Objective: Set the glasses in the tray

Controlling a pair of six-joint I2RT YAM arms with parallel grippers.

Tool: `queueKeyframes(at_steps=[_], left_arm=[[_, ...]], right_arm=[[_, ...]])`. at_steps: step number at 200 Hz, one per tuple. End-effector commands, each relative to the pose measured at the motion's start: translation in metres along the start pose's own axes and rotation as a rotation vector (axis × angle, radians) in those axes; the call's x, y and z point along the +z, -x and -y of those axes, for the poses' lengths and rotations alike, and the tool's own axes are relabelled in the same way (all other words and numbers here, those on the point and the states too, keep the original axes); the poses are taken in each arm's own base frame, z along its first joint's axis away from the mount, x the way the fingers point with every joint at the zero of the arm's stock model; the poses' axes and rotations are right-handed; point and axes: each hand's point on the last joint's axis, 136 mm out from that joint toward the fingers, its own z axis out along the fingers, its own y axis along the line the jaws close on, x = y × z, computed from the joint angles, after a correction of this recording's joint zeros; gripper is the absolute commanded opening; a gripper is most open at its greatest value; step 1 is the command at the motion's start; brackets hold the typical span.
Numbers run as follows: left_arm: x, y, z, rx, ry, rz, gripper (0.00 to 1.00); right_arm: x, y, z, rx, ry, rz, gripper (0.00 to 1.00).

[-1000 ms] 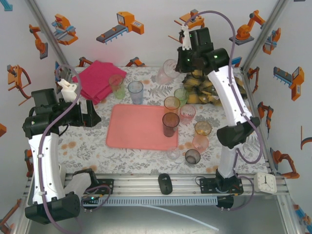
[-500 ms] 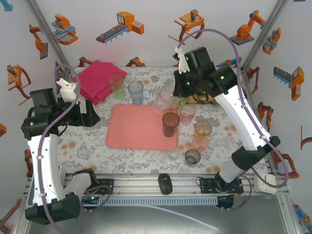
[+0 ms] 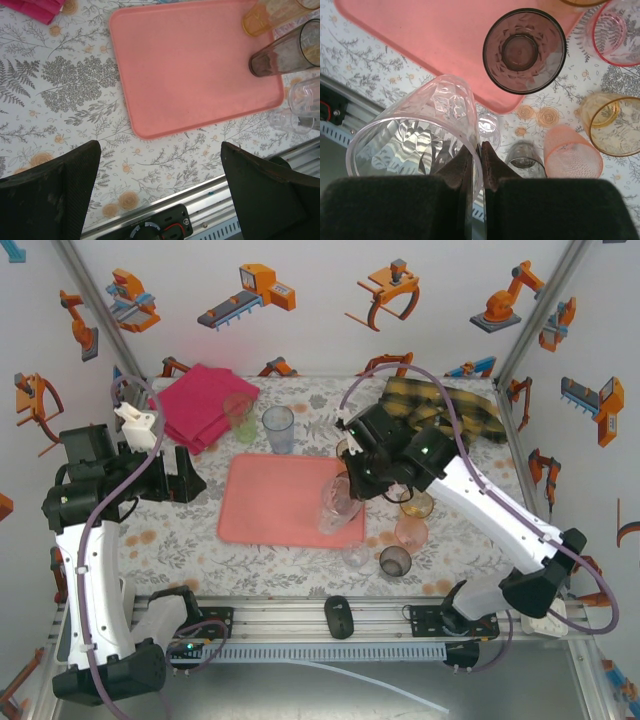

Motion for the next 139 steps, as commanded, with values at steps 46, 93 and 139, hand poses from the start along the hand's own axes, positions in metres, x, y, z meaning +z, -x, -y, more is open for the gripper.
queueKeyframes(at_steps=[46,93,139], left_arm=[[0.0,-0.012,0.007,0.005,-0.028,-0.016,0.97],[0.001,-0.013,0.006,0.01,-0.025,-0.021,0.97],[0.002,-0.014,0.006,0.009,-0.031,-0.024,0.97]], right_arm=[[0.006,0.003,0.009,0.064,-0.045,0.075,0.0],[0.019,-0.009,0.016,0.052,-0.083,0.031,0.0],[0.033,-0.02,0.025,0.047,-0.126,-0.004,0.0]])
